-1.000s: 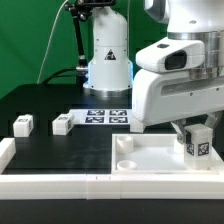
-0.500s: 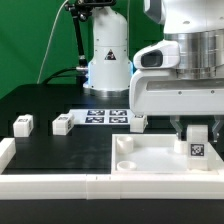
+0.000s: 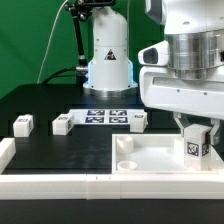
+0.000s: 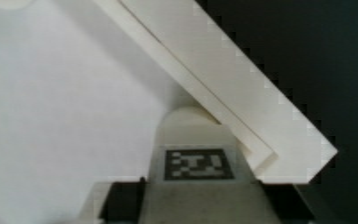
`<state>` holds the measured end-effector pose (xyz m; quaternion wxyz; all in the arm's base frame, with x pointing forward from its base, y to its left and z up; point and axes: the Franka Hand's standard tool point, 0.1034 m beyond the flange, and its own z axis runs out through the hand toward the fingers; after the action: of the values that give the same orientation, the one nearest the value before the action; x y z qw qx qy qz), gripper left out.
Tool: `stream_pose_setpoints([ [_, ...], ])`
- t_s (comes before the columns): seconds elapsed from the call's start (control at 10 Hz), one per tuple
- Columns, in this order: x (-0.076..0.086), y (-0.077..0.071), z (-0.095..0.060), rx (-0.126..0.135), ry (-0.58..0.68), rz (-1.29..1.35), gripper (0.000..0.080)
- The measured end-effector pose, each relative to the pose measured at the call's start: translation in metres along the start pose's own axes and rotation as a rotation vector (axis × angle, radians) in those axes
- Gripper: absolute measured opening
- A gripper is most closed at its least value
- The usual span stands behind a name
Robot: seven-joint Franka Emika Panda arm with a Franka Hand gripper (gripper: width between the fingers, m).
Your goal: Assemble one leg
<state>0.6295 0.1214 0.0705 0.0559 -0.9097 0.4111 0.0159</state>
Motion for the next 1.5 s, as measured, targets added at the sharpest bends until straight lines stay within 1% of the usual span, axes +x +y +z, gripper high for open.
stream_pose_setpoints([
  [0.1, -0.0001, 0.0000, 0.0000, 0.000, 0.000, -0.047, 0.0301],
  [0.2, -0.0007, 0.0000, 0.0001, -0.002, -0.002, -0.052, 0.0485],
  [0.3, -0.0015, 0.0002, -0.0004, -0.010, -0.006, -0.152, 0.0485],
  [0.4, -0.0019, 0.0002, -0.0003, -0.012, -0.006, -0.293, 0.0613],
  [0.5, -0.0029, 0.0001, -0.0001, -0.015, -0.007, -0.395, 0.0638],
  [0.6, -0.0038, -0.0003, 0.0001, -0.021, -0.004, -0.519, 0.0647],
  [0.7, -0.0048, -0.0007, 0.0004, -0.034, 0.003, -0.659, 0.0647],
  [0.8, -0.0048, -0.0007, 0.0006, -0.038, 0.004, -0.764, 0.0647],
  [1.1, -0.0027, 0.0003, 0.0000, -0.063, 0.011, -1.074, 0.0649],
  [1.4, -0.0005, 0.0012, -0.0006, -0.068, 0.007, -1.273, 0.0649],
  [1.5, 0.0001, 0.0018, -0.0004, -0.070, 0.006, -1.329, 0.0620],
])
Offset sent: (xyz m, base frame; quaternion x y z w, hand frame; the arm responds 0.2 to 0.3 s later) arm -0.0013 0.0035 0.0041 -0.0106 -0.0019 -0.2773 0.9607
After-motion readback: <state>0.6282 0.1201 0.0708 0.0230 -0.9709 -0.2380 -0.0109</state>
